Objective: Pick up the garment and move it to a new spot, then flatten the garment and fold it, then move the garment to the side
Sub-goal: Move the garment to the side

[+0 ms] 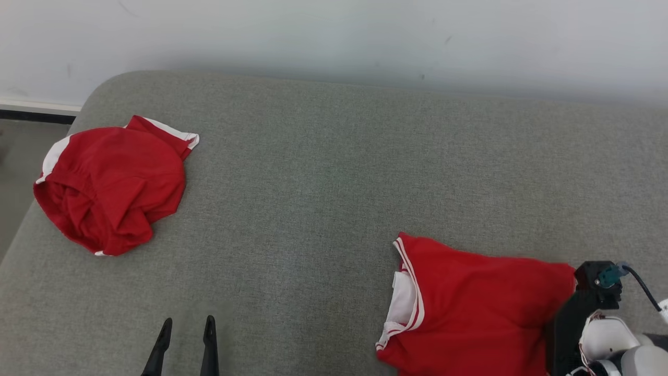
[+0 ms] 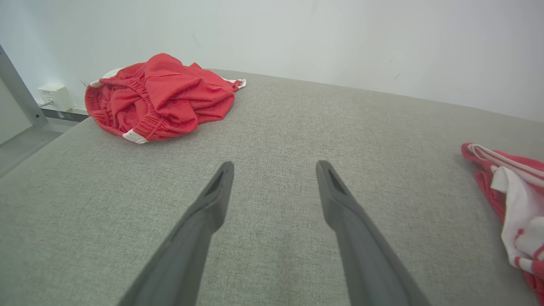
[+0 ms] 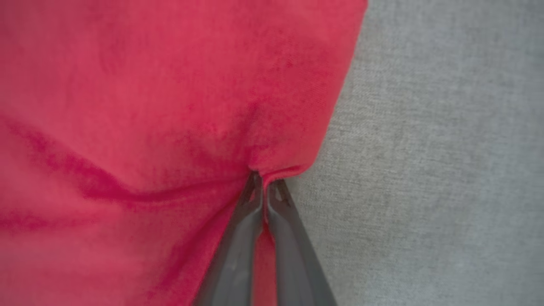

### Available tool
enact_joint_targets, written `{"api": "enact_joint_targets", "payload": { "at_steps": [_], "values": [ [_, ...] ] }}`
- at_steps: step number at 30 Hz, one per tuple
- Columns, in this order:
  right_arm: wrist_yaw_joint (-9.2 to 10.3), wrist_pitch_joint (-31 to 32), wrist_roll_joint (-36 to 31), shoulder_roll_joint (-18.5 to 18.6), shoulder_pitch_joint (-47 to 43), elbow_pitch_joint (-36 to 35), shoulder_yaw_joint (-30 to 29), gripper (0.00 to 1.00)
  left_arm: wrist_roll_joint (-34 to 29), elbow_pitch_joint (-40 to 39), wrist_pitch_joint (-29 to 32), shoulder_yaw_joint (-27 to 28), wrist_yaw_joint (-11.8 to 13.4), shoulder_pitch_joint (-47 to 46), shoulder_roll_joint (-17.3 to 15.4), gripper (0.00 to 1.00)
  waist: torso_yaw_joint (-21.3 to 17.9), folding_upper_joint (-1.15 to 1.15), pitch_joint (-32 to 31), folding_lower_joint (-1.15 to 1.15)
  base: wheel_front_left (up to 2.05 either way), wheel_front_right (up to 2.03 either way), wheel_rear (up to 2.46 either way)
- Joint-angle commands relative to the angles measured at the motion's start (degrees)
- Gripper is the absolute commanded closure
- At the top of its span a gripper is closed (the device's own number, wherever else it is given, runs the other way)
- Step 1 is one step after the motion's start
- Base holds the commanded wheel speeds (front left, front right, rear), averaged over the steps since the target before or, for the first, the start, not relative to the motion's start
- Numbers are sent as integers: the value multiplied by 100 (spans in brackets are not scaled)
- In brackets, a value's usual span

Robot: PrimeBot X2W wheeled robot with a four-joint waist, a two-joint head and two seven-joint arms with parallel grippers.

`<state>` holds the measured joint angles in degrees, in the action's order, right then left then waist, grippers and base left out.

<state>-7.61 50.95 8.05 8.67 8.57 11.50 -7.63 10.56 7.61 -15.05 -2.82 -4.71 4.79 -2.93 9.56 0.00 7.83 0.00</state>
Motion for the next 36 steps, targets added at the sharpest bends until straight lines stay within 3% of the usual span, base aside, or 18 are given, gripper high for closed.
{"api": "enact_joint_targets", "payload": {
  "at_steps": [1, 9, 17, 28, 36],
  "values": [
    [26, -39, -38, 148, 111, 55, -13, 100, 28, -19, -16, -9, 14, -50, 8, 0, -35, 0, 23, 0, 0, 0, 0],
    [22, -9, 8, 799, 827, -145, 621, 100, 101, -207, -16, -163, 67, -262, 8, 0, -352, 0, 308, 0, 0, 0, 0],
    [22, -127, -17, 1327, 1843, -199, 1164, 100, -10, -569, -16, -249, 94, -692, 7, 0, -1033, 0, 918, 0, 0, 0, 0],
    [22, -767, -246, 1700, 3010, 468, 1118, 100, -479, -841, -17, -214, -130, -1174, -38, 0, -2173, 0, 1575, 0, 0, 0, 0],
    [22, -1503, -672, 1870, 3579, 1143, 637, 100, -692, -1148, -16, -278, -230, -1504, -320, 0, -2535, 0, 2151, 0, 0, 0, 0]
  ]
}}
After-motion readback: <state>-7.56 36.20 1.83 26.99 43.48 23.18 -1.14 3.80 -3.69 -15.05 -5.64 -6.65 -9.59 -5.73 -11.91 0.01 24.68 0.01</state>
